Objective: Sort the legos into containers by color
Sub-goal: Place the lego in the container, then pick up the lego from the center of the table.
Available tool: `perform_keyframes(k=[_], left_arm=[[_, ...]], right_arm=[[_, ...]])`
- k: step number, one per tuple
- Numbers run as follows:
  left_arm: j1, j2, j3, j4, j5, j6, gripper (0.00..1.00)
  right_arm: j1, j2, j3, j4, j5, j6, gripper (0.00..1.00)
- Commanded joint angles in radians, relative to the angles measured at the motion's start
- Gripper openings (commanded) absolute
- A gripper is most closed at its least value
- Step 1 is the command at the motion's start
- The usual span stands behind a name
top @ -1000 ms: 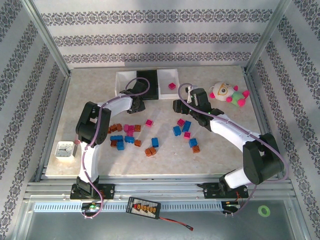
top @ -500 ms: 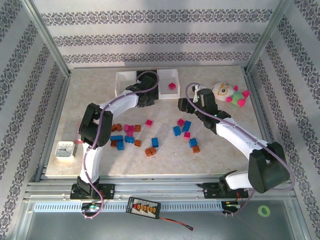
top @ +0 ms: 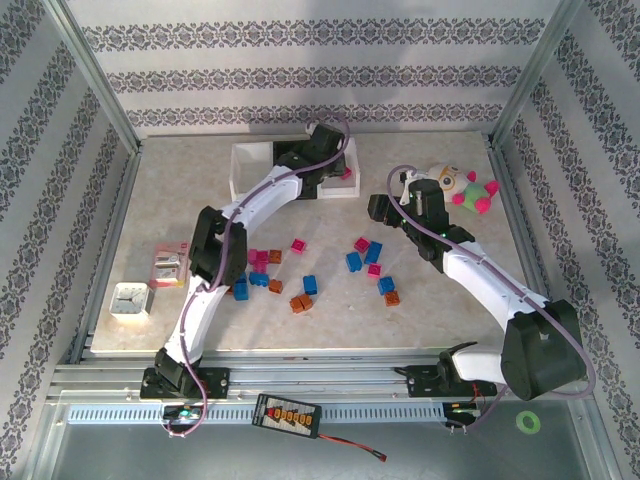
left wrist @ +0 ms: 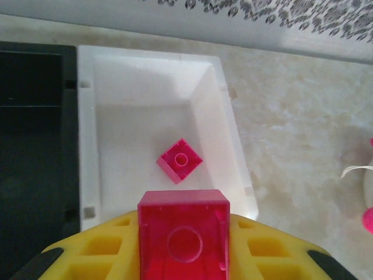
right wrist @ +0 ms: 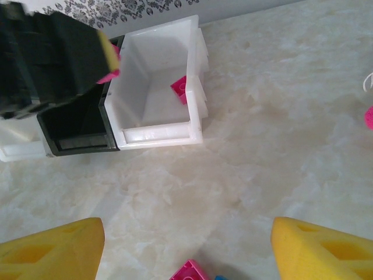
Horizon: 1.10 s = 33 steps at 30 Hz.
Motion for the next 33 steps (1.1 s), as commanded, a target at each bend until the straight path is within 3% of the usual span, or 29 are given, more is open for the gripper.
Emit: perform_keyframes(k=[1, 8, 17, 22, 28, 33], left_arm=[[0.013, 0.069, 0.082, 0.039, 0.005, 0.053, 0.27], [0.016, 0.153, 0.176, 0.042, 0.001, 0.090, 0.30], [0.015, 0.071, 0.149, 0.059, 0.068, 0.130, 0.79], [0.012, -0.120, -0.093, 0.197, 0.101, 0.200, 0.99], [-0.003, -0.438, -0.584, 0.480, 0.151, 0.344, 0.99], [-0.028, -0.674, -0.921, 0.544, 0.203, 0.458, 0.99]], right_arm=[[-0.010, -0.028, -0.023, -0.004, -0.013, 0.019, 0.76], [-0.016, -0.035, -0.037, -0.008, -0.019, 0.030, 0.76], [-0.017, -0.019, -0.009, -0.130, 0.016, 0.037, 0.76], [0.019, 0.005, -0.013, -0.187, 0.050, 0.064, 0.77], [0.072, 0.059, -0.013, -0.267, 0.058, 0.076, 0.79], [0.094, 0.124, -0.012, -0.314, 0.043, 0.087, 0.80]])
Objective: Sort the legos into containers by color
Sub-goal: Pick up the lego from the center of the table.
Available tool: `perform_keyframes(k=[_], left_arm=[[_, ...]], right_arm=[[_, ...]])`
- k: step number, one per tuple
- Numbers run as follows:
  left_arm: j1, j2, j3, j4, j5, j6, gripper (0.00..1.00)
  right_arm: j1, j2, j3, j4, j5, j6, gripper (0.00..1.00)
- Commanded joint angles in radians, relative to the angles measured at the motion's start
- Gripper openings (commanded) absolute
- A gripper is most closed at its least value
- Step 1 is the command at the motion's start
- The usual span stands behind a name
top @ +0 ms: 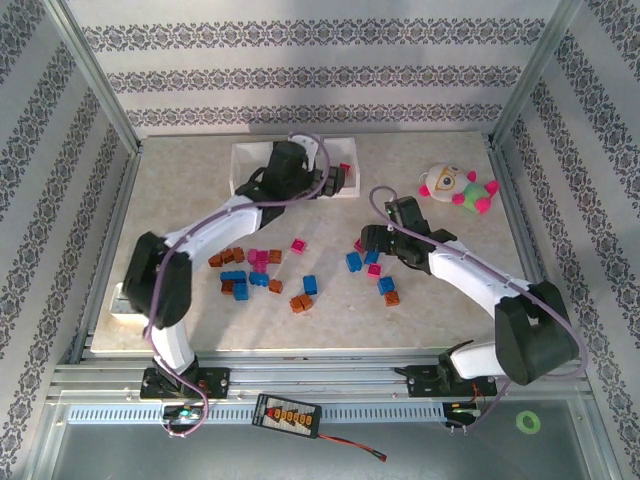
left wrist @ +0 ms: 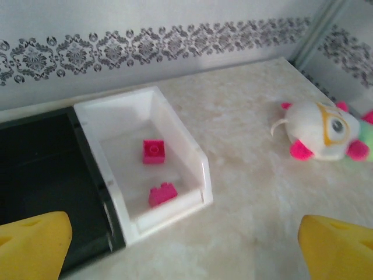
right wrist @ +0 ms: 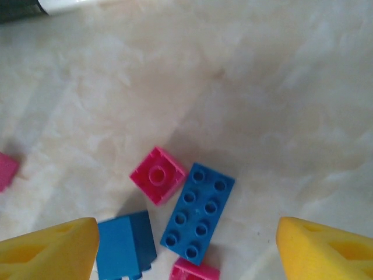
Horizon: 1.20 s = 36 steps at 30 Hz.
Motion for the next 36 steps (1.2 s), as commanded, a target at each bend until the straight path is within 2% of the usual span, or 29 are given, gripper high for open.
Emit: perform_keyframes(k=[1, 4, 7, 15, 19, 27, 33, 36], left_arm=[[-0.032, -0.113, -0.185, 0.089, 0.067, 0.144, 0.99], [-0.067, -0.212, -0.329, 0.088, 0.203, 0.269, 0.99], [-0.108, -0.277, -0.427, 0.104, 0.229, 0.308, 0.99], [-0.145, -0.269, -0.479, 0.112, 0.219, 0.287, 0.99], [-0.146, -0.253, -0.479, 0.137, 0.209, 0.264, 0.99], [-0.151, -0.233, -0.462, 0.105, 0.198, 0.292, 0.99], [-0.151, -0.231, -0.463, 0.115, 0.198, 0.292, 0.99], [-0.151, -0.236, -0.473, 0.131, 0.195, 0.282, 0.99]], right_arm=[[0.011, 0.039, 0.014, -0.061, -0.002, 0.022, 0.80], [0.014, 0.091, 0.023, -0.065, 0.011, 0.010, 0.78], [0.013, 0.146, 0.047, -0.074, 0.015, 0.014, 0.75], [0.010, 0.261, 0.087, -0.052, -0.013, 0.012, 0.74], [-0.007, 0.290, 0.090, -0.051, -0.020, 0.027, 0.70], [-0.039, 0.294, 0.071, -0.050, -0.029, 0.038, 0.54], [-0.040, 0.245, 0.054, -0.059, -0.015, 0.046, 0.35], [-0.041, 0.221, 0.061, -0.069, -0.012, 0.043, 0.29]])
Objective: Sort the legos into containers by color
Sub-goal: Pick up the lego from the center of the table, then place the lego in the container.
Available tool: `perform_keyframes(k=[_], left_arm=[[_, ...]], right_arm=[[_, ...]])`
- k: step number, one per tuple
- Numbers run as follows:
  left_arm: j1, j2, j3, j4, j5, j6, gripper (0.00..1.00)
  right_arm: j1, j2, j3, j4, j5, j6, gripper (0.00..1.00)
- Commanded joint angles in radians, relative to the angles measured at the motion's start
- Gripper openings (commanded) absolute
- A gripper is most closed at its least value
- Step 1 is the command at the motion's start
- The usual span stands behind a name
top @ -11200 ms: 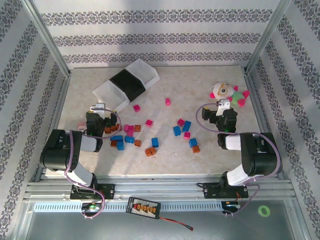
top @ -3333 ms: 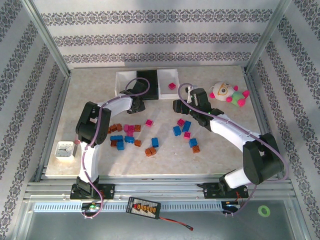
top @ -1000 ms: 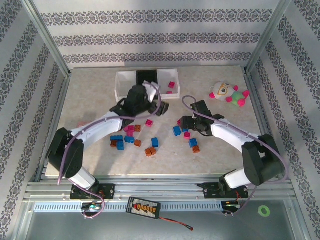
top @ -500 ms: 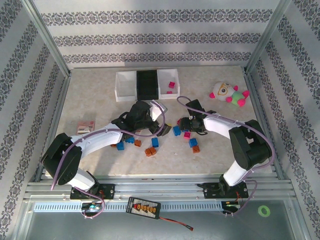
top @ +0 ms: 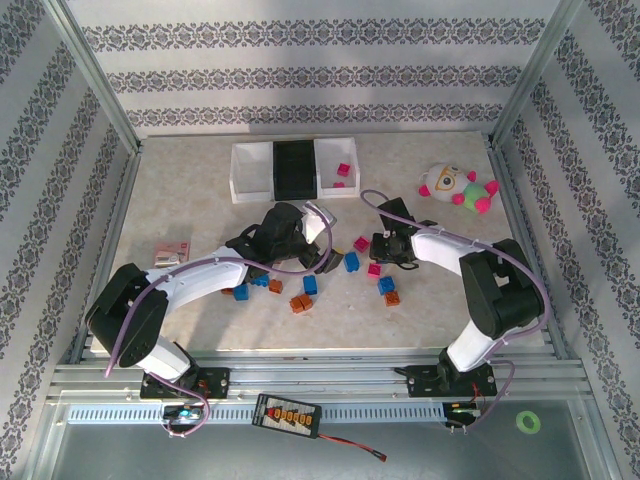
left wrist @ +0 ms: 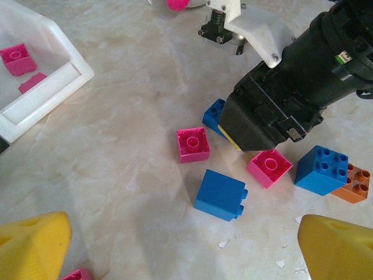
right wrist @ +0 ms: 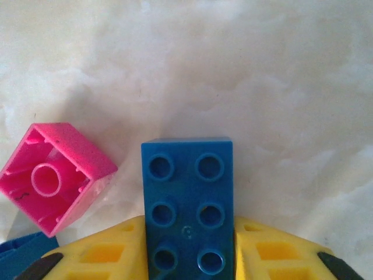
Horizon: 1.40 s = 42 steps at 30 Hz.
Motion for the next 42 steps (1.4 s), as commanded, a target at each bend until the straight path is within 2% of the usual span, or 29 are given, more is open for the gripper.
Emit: perform_keyframes(k=[1, 7, 13, 23, 30, 42], left_arm=[[-0.011, -0.001, -0.008, 0.052, -0.011, 0.000, 0.99], [-0.010, -0.046, -0.072, 0.091, -0.054, -0.043, 0.99], [-0.008, -0.143, -0.177, 0.099, -0.119, -0.071, 0.99], [-0.006, -0.319, -0.333, 0.061, -0.247, -0.115, 0.99], [-0.003, -0.409, -0.365, 0.002, -0.319, -0.125, 0.99], [0.002, -0.400, -0.340, -0.071, -0.396, -0.153, 0.99]], right_arm=[[-0.004, -0.048, 0.000, -0.028, 0.014, 0.000, 0.28], [0.020, -0.109, 0.062, -0.070, -0.007, -0.058, 0.29], [0.082, -0.102, 0.158, 0.022, -0.044, -0.108, 0.28], [0.157, 0.181, 0.491, 0.167, -0.042, -0.166, 0.31], [0.189, 0.365, 0.679, 0.285, -0.018, -0.165, 0.31], [0.202, 0.642, 0.988, 0.271, 0.033, -0.182, 0.33]])
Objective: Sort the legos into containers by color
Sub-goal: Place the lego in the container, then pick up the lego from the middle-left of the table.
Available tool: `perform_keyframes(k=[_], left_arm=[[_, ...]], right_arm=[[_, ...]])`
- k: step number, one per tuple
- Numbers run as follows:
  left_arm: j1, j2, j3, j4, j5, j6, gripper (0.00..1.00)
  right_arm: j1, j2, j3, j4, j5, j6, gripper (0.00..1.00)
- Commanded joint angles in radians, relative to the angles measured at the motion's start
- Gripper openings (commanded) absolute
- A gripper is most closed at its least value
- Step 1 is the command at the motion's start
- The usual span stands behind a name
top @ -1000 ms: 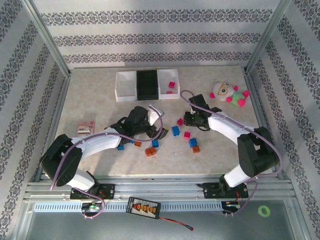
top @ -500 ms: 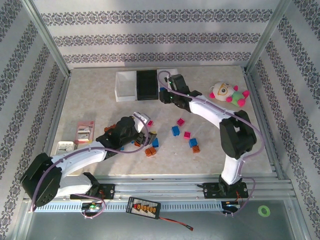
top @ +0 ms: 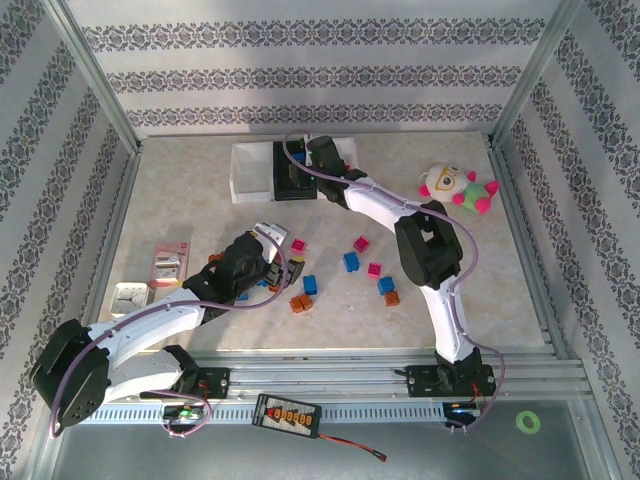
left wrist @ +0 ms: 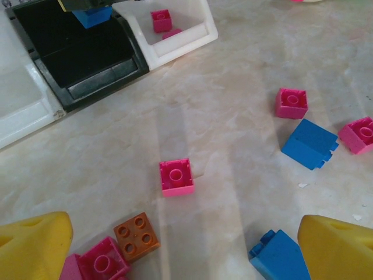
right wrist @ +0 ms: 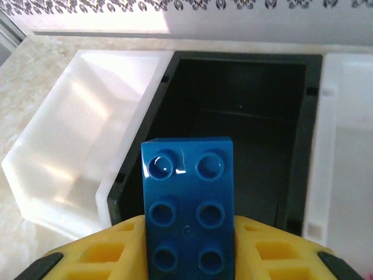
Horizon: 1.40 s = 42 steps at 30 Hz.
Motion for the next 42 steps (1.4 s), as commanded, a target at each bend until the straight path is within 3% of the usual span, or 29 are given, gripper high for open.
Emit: perform_keyframes(k=[1, 5, 11, 18, 24, 30, 37, 42], left_arm=[[0.001, 0.012, 0.019, -0.072, -0.042, -0.022, 0.99], [0.001, 0.010, 0.020, -0.083, -0.064, -0.034, 0.99], [0.010, 0.009, 0.037, -0.111, -0.090, -0.064, 0.99], [0.046, -0.012, 0.073, -0.215, -0.171, -0.153, 0.99], [0.195, 0.029, 0.160, -0.416, -0.157, -0.315, 0.99], [0.392, 0.101, 0.224, -0.570, -0.099, -0.510, 0.99], [0.573, 0.236, 0.293, -0.693, -0.043, -0.687, 0.92], [0.617, 0.317, 0.313, -0.638, 0.016, -0.896, 0.86]], right_arm=[[0.011, 0.060, 0.083, -0.008, 0.029, -0.023, 0.33], [0.012, 0.090, 0.128, -0.015, 0.029, -0.044, 0.37], [0.008, 0.041, 0.167, -0.051, 0.009, -0.080, 0.62], [0.004, -0.182, -0.062, 0.011, -0.049, -0.080, 0.73], [0.007, -0.403, -0.363, 0.066, -0.155, -0.111, 0.86], [0.038, -0.565, -0.552, 0.063, -0.203, -0.120, 0.90], [0.087, -0.609, -0.616, 0.070, -0.211, -0.075, 0.91], [0.117, -0.574, -0.605, 0.091, -0.232, -0.049, 0.91]])
